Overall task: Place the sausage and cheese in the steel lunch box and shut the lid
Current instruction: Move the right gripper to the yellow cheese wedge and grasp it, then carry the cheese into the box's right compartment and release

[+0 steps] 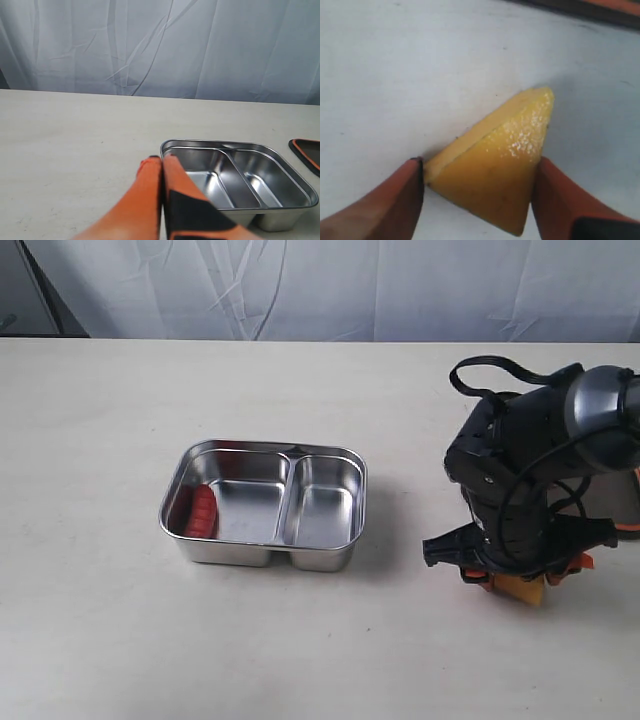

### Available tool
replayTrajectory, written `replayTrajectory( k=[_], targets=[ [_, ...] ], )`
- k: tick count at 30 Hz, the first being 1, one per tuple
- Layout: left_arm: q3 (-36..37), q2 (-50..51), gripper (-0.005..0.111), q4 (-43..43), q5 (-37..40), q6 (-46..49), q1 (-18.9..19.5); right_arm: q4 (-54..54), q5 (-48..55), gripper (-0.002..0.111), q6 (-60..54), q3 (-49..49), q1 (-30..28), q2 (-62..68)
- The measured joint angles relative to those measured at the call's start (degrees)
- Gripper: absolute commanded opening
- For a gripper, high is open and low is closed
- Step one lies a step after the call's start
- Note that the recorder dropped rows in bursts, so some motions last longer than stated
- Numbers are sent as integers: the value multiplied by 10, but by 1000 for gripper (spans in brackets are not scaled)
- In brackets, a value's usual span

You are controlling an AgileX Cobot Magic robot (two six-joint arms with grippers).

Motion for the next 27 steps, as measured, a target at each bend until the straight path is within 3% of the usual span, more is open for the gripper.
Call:
replayTrajectory(
  k=[6,15,22,27],
  targets=[
    [0,0,0,0,0,0,0,-2,-8,-1,-46,1,4,-8],
    [0,0,0,0,0,0,0,6,-90,-1,-50,2,32,-120],
    [0,0,0,0,0,0,0,22,-279,-1,-121,2,40,-139],
    [0,0,0,0,0,0,0,22,-356,-1,-158,-13,43,-97]
  ],
)
